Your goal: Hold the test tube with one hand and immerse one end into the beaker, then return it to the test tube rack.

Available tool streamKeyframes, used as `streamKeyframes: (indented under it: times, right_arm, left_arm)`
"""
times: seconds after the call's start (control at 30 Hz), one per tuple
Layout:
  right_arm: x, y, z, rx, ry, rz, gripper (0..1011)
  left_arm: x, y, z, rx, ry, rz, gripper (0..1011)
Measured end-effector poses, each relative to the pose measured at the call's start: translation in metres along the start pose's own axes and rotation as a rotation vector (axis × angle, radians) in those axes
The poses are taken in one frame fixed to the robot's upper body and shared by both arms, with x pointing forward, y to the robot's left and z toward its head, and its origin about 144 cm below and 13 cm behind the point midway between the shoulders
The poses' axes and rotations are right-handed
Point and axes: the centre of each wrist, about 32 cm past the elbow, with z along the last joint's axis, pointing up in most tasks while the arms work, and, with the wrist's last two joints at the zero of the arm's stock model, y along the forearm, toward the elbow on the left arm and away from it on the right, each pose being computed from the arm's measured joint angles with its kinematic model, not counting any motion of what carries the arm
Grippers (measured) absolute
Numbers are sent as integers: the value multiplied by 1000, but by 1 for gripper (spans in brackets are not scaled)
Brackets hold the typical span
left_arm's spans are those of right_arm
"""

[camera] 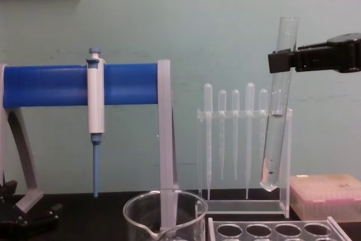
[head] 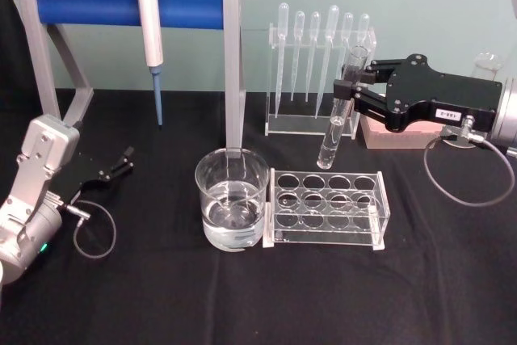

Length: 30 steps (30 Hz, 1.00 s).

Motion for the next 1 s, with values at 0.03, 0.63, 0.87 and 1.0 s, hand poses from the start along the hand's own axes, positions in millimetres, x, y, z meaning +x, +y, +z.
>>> streamKeyframes:
  times: [0.03, 0.63, 0.87, 1.0]
  right_arm:
    - [0, 0, 0, 0, 0, 0, 241]
    - [0, 0, 0, 0, 0, 0, 241]
    - [0, 0, 0, 0, 0, 0, 241]
    - [0, 0, 0, 0, 0, 0, 241]
  left_arm:
    - [0, 0, 0, 0, 0, 0, 1000]
    - [0, 0, 0, 0, 0, 0, 1000]
    - [0, 0, 0, 0, 0, 0, 1000]
    - [0, 0, 0, 0, 0, 0, 1000]
